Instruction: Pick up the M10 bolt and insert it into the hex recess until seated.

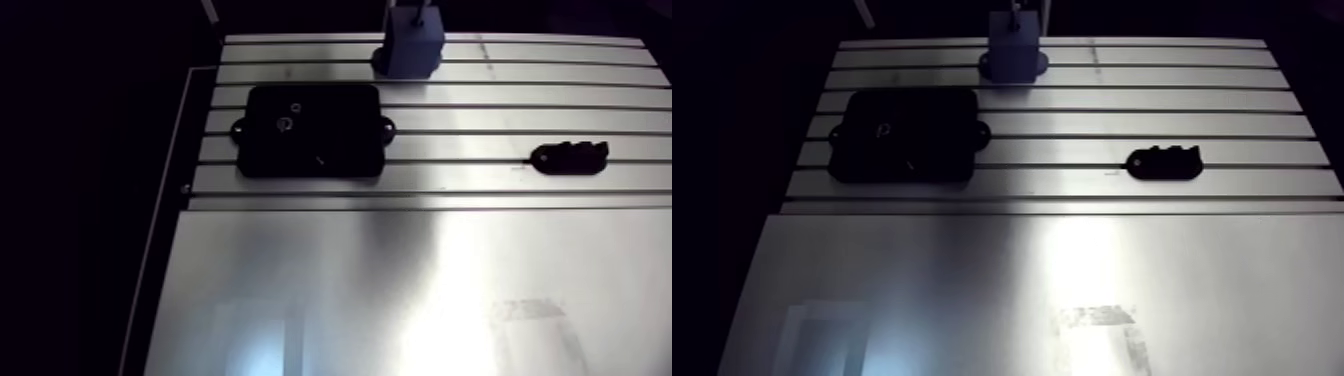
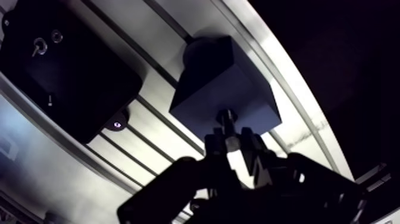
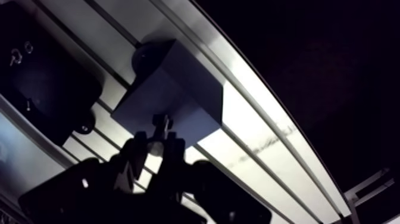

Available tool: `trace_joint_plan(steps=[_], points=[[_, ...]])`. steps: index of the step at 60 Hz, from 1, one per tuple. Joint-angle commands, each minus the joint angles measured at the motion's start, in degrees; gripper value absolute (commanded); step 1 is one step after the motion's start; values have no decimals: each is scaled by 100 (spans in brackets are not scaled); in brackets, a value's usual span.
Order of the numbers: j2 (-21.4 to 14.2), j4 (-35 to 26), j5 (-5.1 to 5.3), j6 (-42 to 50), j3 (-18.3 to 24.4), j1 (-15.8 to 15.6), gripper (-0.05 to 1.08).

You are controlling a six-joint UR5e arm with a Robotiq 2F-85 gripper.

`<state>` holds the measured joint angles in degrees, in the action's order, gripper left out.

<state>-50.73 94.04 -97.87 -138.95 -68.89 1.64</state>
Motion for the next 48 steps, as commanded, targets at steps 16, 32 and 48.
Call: trace_joint_plan(steps=[16,32,48], points=[[-28,31,1,21,-4,-6,2],[-36,31,-7,21,4,2,2],[-46,39,18,55,13,3,2]])
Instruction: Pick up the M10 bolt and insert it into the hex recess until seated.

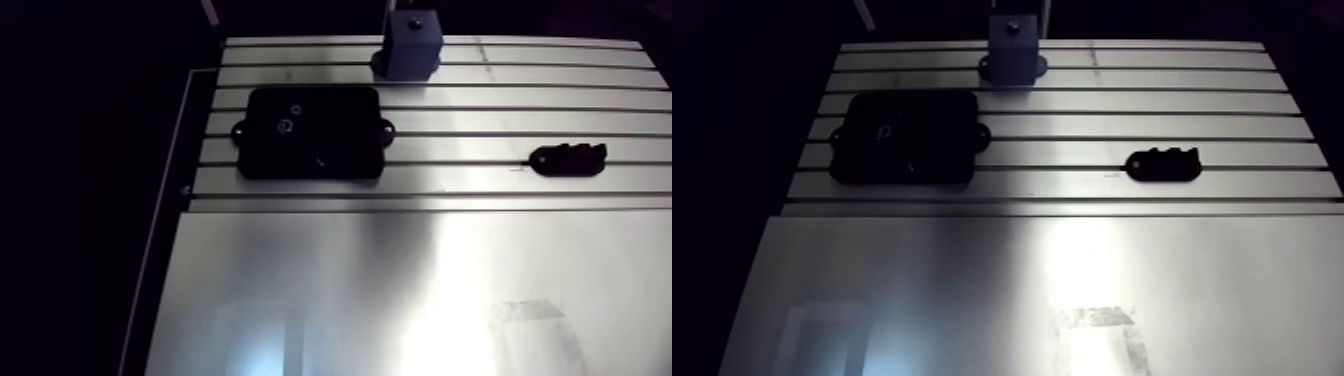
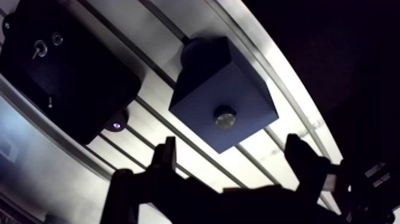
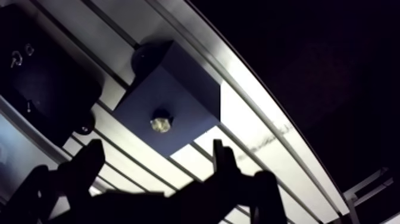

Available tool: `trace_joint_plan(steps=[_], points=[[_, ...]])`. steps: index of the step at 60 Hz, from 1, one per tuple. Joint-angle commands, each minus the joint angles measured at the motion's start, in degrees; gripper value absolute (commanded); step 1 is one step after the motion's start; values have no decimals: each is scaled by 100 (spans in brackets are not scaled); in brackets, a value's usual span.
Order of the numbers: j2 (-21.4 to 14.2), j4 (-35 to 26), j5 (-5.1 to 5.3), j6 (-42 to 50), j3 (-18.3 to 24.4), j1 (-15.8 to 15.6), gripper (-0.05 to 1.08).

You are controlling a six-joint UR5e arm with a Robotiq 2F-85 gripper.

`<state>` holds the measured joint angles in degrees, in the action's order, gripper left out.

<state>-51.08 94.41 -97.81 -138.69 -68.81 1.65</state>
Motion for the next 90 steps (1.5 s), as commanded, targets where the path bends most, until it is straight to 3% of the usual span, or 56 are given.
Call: trace_joint_plan(steps=[1,26,31,38,51,55,56,57,59,62,68,76,90], points=[[-10,3,11,28,4,2,2],[-44,-29,47,179,-5,9,2],[-54,-25,112,567,20,35,2],[-46,-23,126,1089,49,70,2],[-54,-15,184,2262,-55,109,11],[-71,-15,281,2660,-82,116,19],[-72,-7,373,2837,-98,101,22],[-72,-7,373,2837,-98,101,22],[-88,3,519,3103,-133,81,27],[-119,10,551,3180,-158,81,29],[-202,106,556,3352,-246,81,34],[-279,672,546,3442,-489,114,44],[-363,829,530,3354,-611,185,47]])
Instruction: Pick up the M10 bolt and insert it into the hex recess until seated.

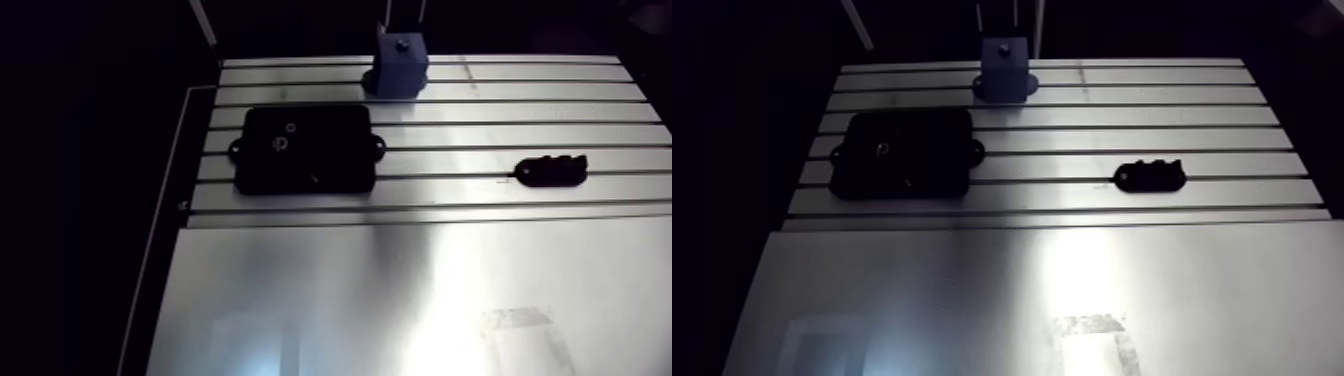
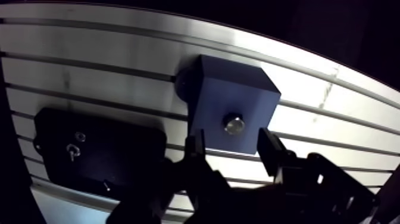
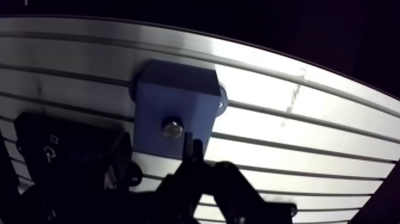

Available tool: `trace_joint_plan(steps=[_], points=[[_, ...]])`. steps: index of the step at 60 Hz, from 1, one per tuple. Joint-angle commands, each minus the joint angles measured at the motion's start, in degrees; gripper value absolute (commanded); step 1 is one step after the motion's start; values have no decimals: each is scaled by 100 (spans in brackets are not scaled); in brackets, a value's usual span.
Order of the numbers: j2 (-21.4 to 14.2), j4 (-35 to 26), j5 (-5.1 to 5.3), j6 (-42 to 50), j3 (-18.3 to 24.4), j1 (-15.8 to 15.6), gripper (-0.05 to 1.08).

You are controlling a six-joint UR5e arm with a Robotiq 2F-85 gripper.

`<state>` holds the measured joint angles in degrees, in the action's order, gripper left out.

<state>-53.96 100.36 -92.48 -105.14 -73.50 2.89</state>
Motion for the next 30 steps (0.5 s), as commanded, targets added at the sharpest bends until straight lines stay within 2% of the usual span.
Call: trace_joint_plan(steps=[1,16,26,30], points=[[-76,234,-2,-1,-142,61,47],[-91,258,-11,61,-217,80,47],[-221,889,-11,198,-538,80,48],[-249,919,12,262,-613,80,49]])
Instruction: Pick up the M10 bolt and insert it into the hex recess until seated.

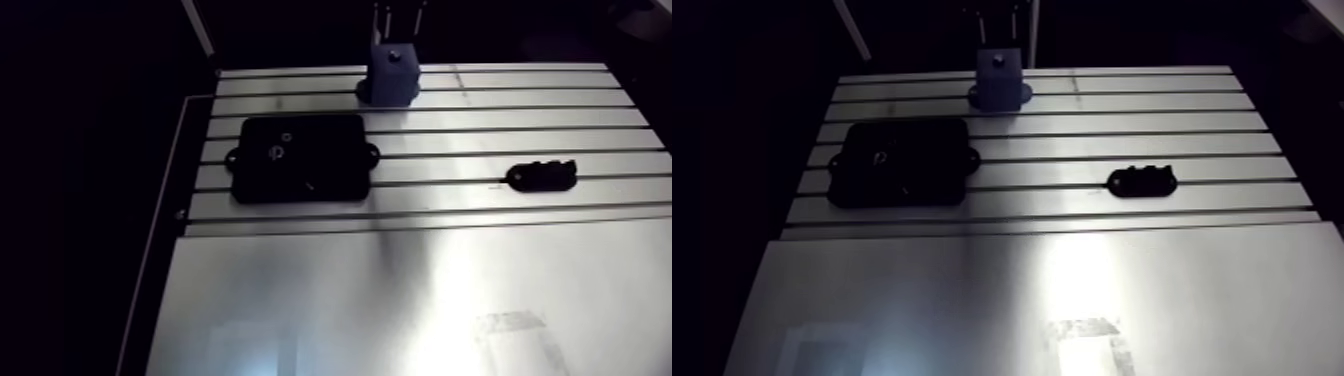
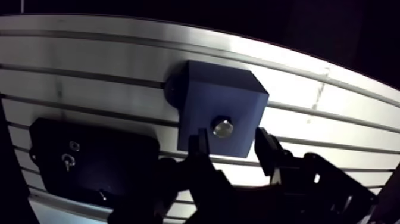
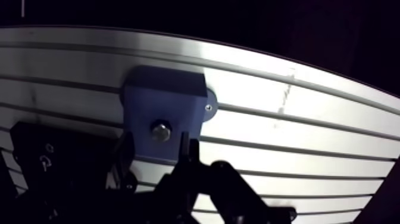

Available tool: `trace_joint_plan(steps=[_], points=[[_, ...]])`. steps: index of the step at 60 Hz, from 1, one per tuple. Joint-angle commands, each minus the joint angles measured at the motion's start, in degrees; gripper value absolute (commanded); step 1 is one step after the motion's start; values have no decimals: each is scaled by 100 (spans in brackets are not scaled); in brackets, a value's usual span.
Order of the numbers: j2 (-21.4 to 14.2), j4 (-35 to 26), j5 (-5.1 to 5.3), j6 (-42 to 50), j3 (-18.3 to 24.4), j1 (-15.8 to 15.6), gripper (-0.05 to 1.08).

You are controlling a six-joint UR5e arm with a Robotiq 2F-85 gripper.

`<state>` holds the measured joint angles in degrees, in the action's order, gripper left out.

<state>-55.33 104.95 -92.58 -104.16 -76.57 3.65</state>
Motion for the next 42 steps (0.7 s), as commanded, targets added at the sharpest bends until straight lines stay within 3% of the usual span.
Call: trace_joint_plan(steps=[1,12,42], points=[[-111,460,23,164,-306,4,49],[-104,470,68,533,-336,22,49],[-104,371,52,981,-387,13,51]])
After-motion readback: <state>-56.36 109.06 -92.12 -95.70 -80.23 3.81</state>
